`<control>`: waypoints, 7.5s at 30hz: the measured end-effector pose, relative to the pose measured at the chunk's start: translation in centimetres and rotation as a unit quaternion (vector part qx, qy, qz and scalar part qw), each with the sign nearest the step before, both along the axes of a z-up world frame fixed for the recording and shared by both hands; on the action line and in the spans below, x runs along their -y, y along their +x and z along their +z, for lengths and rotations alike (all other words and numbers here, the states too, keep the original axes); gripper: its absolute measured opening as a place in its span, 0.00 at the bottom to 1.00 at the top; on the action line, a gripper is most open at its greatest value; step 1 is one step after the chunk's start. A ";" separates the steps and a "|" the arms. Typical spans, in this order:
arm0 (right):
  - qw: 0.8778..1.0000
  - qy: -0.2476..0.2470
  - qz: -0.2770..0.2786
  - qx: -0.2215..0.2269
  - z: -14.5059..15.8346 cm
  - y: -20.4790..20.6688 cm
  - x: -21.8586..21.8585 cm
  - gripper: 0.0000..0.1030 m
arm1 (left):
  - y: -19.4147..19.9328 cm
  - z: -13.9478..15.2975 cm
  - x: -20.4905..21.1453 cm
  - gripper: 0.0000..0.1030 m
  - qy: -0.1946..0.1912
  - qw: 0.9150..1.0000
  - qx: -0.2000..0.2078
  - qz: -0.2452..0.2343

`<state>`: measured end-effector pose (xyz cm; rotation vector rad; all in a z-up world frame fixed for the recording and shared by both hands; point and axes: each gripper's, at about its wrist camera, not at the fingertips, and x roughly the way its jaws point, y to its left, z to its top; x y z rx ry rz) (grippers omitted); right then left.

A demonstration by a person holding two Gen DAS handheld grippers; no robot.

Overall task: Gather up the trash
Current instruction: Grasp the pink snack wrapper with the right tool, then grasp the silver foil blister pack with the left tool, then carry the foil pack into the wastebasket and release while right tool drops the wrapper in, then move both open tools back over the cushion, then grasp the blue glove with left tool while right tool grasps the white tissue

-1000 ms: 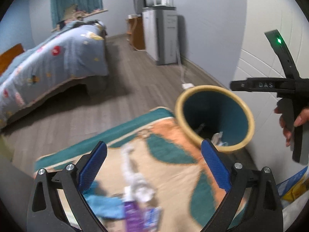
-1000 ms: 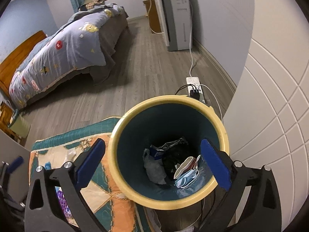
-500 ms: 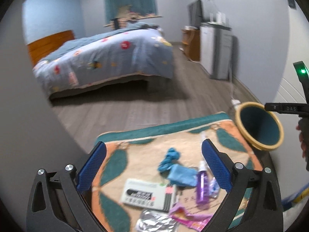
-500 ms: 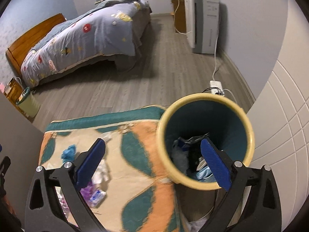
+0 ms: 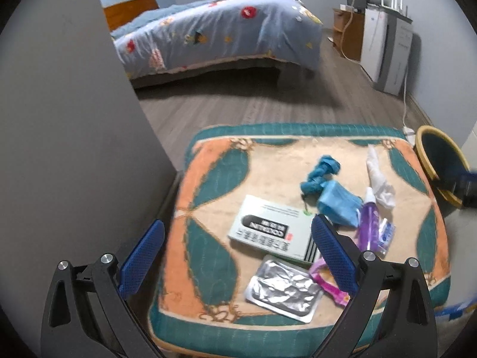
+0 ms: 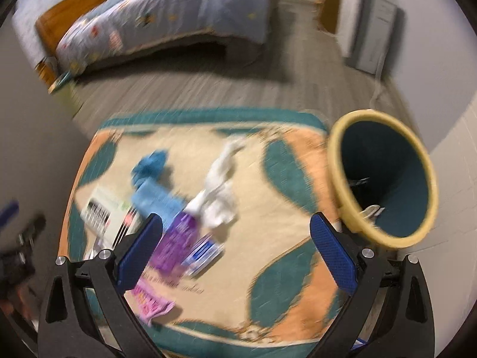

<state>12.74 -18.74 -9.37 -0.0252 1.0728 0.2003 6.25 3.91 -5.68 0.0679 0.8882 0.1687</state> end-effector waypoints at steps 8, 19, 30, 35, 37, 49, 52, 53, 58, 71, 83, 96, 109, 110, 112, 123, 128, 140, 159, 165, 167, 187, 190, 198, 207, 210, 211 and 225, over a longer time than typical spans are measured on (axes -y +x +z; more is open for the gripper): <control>0.989 -0.024 0.128 -0.062 -5.4 -4.0 -7.1 0.94 | -0.6 0.1 -0.8 0.95 0.002 1.000 -0.002 0.022; 0.966 -0.045 0.235 -0.101 -8.4 -4.9 -10.7 0.11 | -0.6 -1.2 -1.4 0.95 -0.030 0.998 -0.019 0.048; 0.979 -0.023 0.199 -0.036 -1.8 -1.9 -6.6 0.04 | -0.1 -6.3 0.1 0.95 -0.069 0.990 -0.078 0.098; 0.988 0.006 0.151 -0.021 -0.3 0.1 -3.8 0.04 | -0.5 -10.6 1.2 0.95 -0.095 0.979 -0.118 0.136; 0.990 0.014 0.142 -0.020 0.0 0.6 -2.8 0.04 | -0.6 -12.6 1.4 0.95 -0.106 0.972 -0.142 0.157; 0.988 0.017 0.155 -0.023 -1.0 1.2 -3.5 0.05 | 0.5 -14.1 3.9 0.96 -0.093 0.974 -0.141 0.151; 0.988 0.013 0.155 -0.022 -0.9 1.2 -3.4 0.04 | 0.6 -14.0 3.8 0.96 -0.087 0.977 -0.140 0.133; 0.988 0.013 0.155 -0.021 -0.9 1.2 -3.3 0.04 | 0.5 -14.0 3.6 0.96 -0.088 0.977 -0.141 0.131; 0.989 0.013 0.149 -0.019 -0.6 1.3 -2.9 0.04 | -0.8 -13.8 2.7 0.90 -0.095 0.976 -0.145 0.130; 0.990 0.009 0.139 -0.004 0.2 1.5 -1.9 0.04 | -1.1 -10.7 0.0 0.69 -0.117 0.974 -0.105 0.165; 0.995 0.028 0.090 0.021 2.1 3.2 1.3 0.05 | 2.1 -3.2 1.1 0.69 -0.075 0.992 -0.018 0.098; 0.998 0.041 0.000 0.042 4.1 5.9 9.1 0.05 | 6.7 2.0 6.2 0.69 -0.044 0.999 0.031 -0.002; 0.992 0.073 -0.089 0.042 3.8 7.7 17.0 0.05 | 10.2 2.8 15.2 0.69 -0.043 0.987 0.039 -0.149; 0.992 0.077 -0.097 0.041 3.7 7.7 17.8 0.05 | 10.3 2.8 15.8 0.69 -0.041 0.985 0.039 -0.161; 0.990 0.075 -0.112 0.037 3.3 7.5 19.2 0.05 | 10.3 2.6 18.0 0.69 -0.036 0.978 0.039 -0.200; 0.974 0.079 -0.212 0.007 0.2 6.8 28.1 0.05 | 9.1 0.0 26.7 0.69 -0.047 0.943 0.001 -0.329; 0.971 0.087 -0.224 -0.014 -1.7 6.8 29.0 0.05 | 9.1 -1.2 29.9 0.69 -0.051 0.925 -0.018 -0.376; 0.958 0.106 -0.264 -0.022 -3.0 6.5 31.1 0.05 | 13.1 -4.0 35.6 0.69 -0.031 0.912 -0.048 -0.406; 0.957 0.105 -0.271 0.025 -1.4 6.6 30.5 0.88 | 14.4 -2.2 32.1 0.93 -0.042 0.938 0.005 -0.343; 0.966 0.072 -0.246 0.028 -0.4 6.9 28.4 0.94 | 13.7 -0.5 25.2 0.94 -0.031 0.958 0.018 -0.285; 0.970 0.064 -0.232 0.029 0.0 7.0 27.2 0.94 | 13.5 0.3 22.4 0.94 -0.030 0.965 0.018 -0.259; 0.993 0.036 -0.103 0.034 2.8 5.6 9.0 0.94 | 6.1 1.3 3.3 0.95 0.022 0.994 0.037 -0.102; 0.995 0.038 -0.092 0.025 1.1 6.1 7.8 0.94 | 6.5 0.6 2.3 0.95 0.000 0.994 0.029 -0.102; 0.999 -0.016 -0.028 -0.003 -4.9 9.1 4.0 0.94 | 10.5 -4.8 2.7 0.95 -0.040 0.990 -0.024 -0.131; 1.000 0.012 0.020 -0.015 -7.5 10.5 0.9 0.93 | 14.4 -9.8 4.3 0.89 -0.069 0.979 -0.064 -0.184; 0.998 0.021 0.037 -0.041 -8.9 10.6 -0.1 0.75 | 15.0 -10.9 4.6 0.69 -0.081 0.975 -0.089 -0.184; 0.997 0.026 0.043 -0.051 -9.3 10.7 -0.3 0.64 | 15.1 -11.4 4.7 0.63 -0.085 0.974 -0.102 -0.185; 0.996 0.046 0.063 -0.042 -6.5 10.0 0.2 0.28 | 13.3 -8.0 5.3 0.18 -0.077 0.973 -0.070 -0.207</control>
